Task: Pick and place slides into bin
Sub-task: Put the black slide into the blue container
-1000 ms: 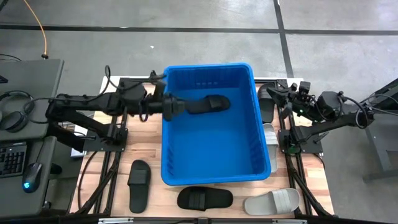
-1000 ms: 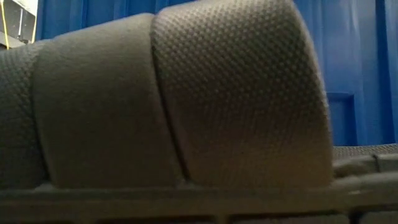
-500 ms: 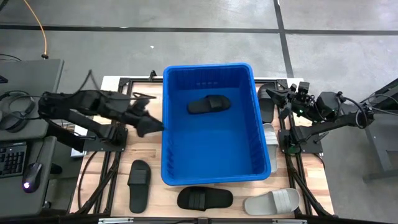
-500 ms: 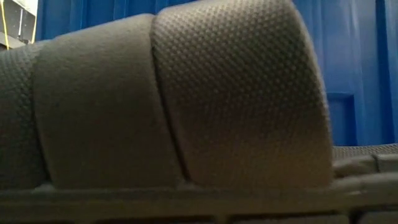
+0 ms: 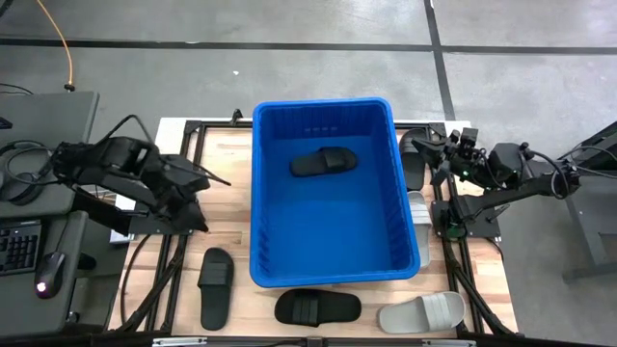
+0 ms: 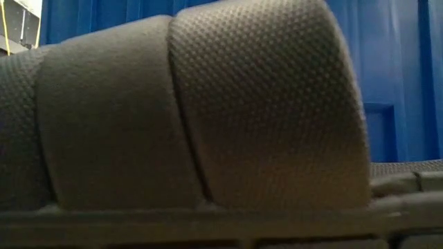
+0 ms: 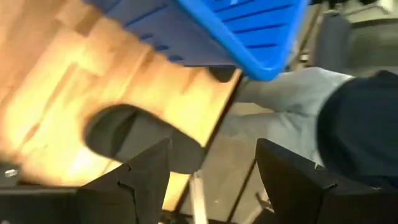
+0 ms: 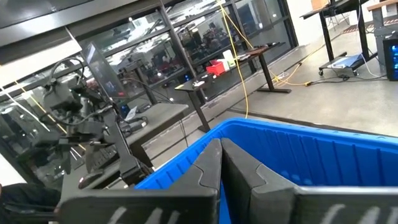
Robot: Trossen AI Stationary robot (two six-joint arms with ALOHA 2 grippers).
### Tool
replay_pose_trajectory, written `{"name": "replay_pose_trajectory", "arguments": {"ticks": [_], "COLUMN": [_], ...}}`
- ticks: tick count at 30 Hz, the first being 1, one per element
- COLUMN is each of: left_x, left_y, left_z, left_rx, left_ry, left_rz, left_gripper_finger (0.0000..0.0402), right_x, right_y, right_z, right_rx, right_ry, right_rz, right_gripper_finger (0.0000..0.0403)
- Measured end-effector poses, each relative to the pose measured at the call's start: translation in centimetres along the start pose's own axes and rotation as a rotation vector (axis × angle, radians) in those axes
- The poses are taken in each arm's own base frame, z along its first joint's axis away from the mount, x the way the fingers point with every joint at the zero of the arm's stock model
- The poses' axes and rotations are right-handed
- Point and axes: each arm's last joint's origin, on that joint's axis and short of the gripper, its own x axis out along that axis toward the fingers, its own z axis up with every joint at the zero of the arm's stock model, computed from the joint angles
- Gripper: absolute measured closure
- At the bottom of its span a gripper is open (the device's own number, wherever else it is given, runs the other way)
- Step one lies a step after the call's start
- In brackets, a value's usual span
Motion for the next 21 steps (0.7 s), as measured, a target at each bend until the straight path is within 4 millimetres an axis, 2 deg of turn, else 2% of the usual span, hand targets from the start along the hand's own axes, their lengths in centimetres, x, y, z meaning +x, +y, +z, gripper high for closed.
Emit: {"name": "replay_pose_trajectory", "arguments": {"ticks": [3,5,10,15,21], "left_x": [0.9,2.2,7.2,11.0,14.9], "left_y": [0.3,0.3,1.0,3.8,6.0], "left_z": [0.2,0.5,1.5,0.8,0.1], "left_rx": [-0.018,0.006,0.03,0.047,0.111], "left_ry": [0.049,0.116,0.261,0.415,0.484], "left_rz": [0.092,0.103,0.011,0.114,-0.041], "left_gripper_finger": [0.0177,0.0177,0.0177,0.0177,0.0177], "right_x": [0.0,0.1,0.3,0.3,0.4], "right_y": [0.0,0.0,0.1,0.0,0.0], "right_z": [0.0,-0.1,-0.3,-0.6,-0.7], "right_rx": [-0.001,0.0,0.006,0.05,0.135], "right_ry": [-0.004,-0.003,0.012,0.037,0.039], "right_rz": [-0.012,-0.017,-0.024,-0.036,-0.038], "right_gripper_finger": [0.0402,0.0402,0.0402,0.0402,0.0402]}}
